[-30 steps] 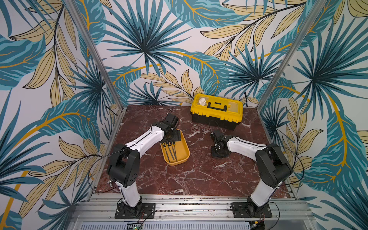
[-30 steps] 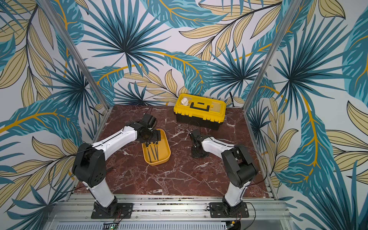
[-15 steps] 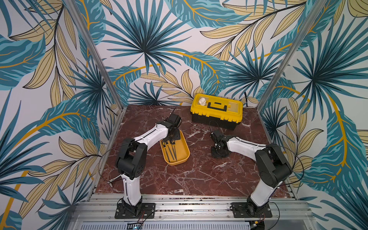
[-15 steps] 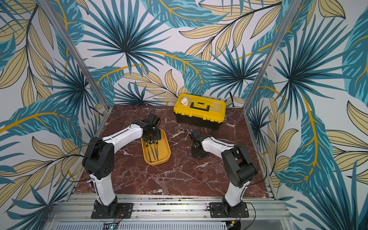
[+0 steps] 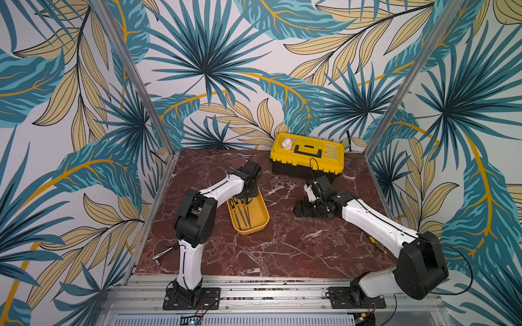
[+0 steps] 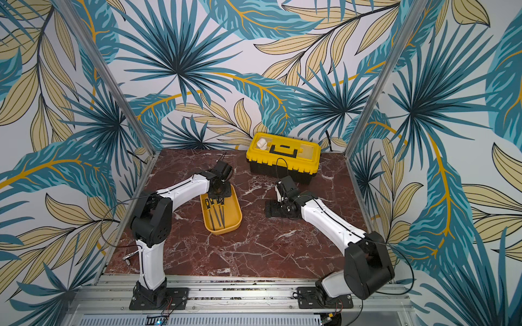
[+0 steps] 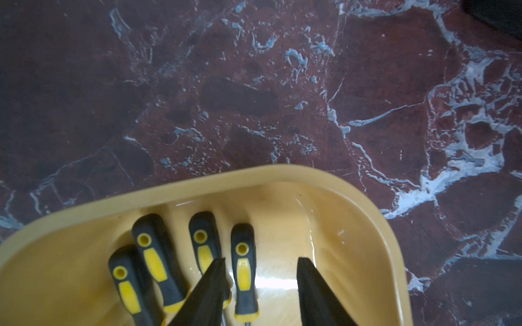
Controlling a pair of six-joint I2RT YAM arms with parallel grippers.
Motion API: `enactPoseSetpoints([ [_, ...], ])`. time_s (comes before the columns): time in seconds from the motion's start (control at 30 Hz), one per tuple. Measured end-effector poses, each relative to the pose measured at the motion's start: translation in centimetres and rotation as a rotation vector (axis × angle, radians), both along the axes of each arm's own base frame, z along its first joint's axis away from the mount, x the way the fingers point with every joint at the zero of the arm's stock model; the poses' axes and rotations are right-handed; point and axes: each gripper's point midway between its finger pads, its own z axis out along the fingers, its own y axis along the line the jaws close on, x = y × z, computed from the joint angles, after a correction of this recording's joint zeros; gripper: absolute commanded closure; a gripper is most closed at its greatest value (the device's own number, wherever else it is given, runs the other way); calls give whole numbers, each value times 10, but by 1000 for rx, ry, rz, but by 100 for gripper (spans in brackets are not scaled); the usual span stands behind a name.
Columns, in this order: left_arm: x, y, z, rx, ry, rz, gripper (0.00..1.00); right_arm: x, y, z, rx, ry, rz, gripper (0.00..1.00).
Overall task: Take the file tool out of the storage box
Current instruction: Place the file tool at the center of the board, then pick up the file tool from the storage box.
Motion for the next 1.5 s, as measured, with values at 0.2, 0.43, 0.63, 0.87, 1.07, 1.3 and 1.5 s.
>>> enactPoseSetpoints([
  [0.2,1,-1,-8,20,11,15,59,-16,16,39,147,-48,65,0],
  [0.43,3,2,-12,39,16,32,61,-32,34,66,283,-62,139,0],
  [0.63,1,5,-20,56,35,47,61,-35,42,72,331,-55,166,1],
  [0.87,1,5,-24,58,41,48,72,-35,43,73,346,-58,169,0],
  [1.07,1,4,-29,58,49,47,74,-36,43,71,348,-54,166,0],
  [1.3,3,-1,-29,32,44,38,82,-37,43,72,356,-55,164,1],
  [1.5,1,-16,-13,-65,27,3,84,-39,49,72,424,-57,157,9],
])
